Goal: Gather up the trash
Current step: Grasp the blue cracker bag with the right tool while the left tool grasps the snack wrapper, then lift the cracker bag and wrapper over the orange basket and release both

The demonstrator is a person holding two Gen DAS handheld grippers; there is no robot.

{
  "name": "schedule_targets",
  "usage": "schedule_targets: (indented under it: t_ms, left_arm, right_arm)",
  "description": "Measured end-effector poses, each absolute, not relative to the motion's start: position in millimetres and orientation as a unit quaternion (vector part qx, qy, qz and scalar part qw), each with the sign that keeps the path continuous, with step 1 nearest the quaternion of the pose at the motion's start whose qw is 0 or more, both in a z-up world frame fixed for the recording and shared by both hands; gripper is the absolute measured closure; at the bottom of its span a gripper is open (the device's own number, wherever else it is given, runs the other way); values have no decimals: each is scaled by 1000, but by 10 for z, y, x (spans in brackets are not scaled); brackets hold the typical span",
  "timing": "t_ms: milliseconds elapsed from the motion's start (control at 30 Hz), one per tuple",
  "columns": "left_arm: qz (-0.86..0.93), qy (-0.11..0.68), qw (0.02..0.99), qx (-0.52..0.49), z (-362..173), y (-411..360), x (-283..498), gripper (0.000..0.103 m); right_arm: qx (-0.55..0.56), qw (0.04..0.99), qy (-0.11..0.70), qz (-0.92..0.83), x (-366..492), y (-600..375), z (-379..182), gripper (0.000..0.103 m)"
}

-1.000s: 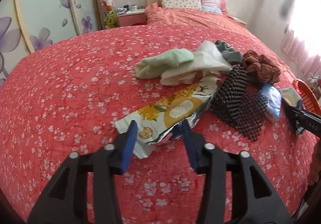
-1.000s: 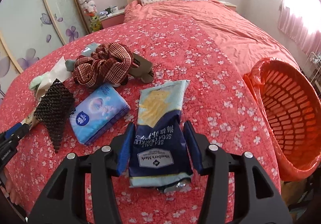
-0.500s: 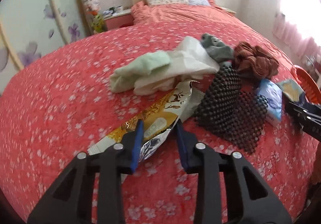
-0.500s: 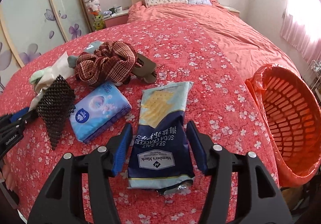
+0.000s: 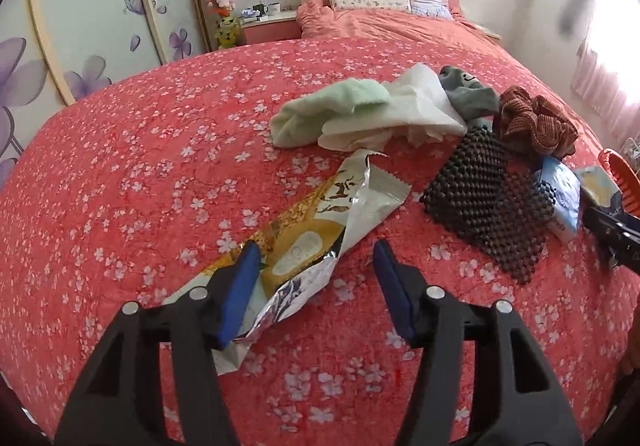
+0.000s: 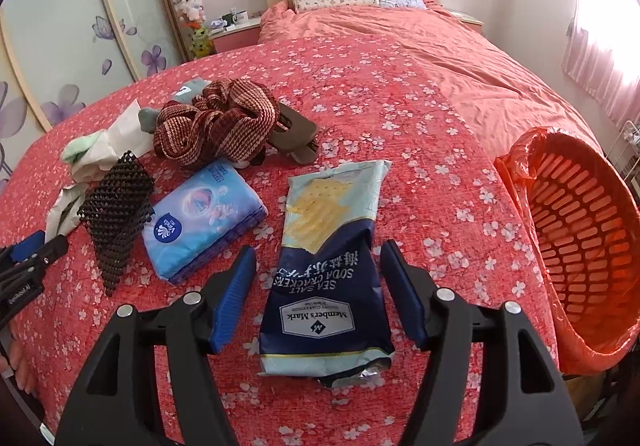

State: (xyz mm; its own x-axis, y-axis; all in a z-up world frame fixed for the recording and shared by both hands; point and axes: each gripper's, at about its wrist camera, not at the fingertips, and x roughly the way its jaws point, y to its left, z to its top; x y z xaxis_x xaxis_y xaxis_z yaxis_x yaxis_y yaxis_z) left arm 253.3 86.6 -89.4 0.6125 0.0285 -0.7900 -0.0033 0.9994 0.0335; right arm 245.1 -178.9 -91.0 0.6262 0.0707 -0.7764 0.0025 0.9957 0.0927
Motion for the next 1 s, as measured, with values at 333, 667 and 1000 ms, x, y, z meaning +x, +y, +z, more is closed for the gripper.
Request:
schedule_targets:
  t_ms: [333, 667, 1000]
  left_arm:
    - [-4, 438, 899, 18, -852, 942, 2451, 46]
    - [-16, 431, 902, 26, -863, 873, 2414, 74]
    - [-34, 418, 908, 1, -711, 887, 2327, 93]
  right_arm:
    - [22, 898, 440, 2, 2448, -1753, -929, 23]
    - [31, 903, 429, -1, 2415, -1858, -891, 64]
    - [64, 912, 405, 14, 2290, -1994, -730, 76]
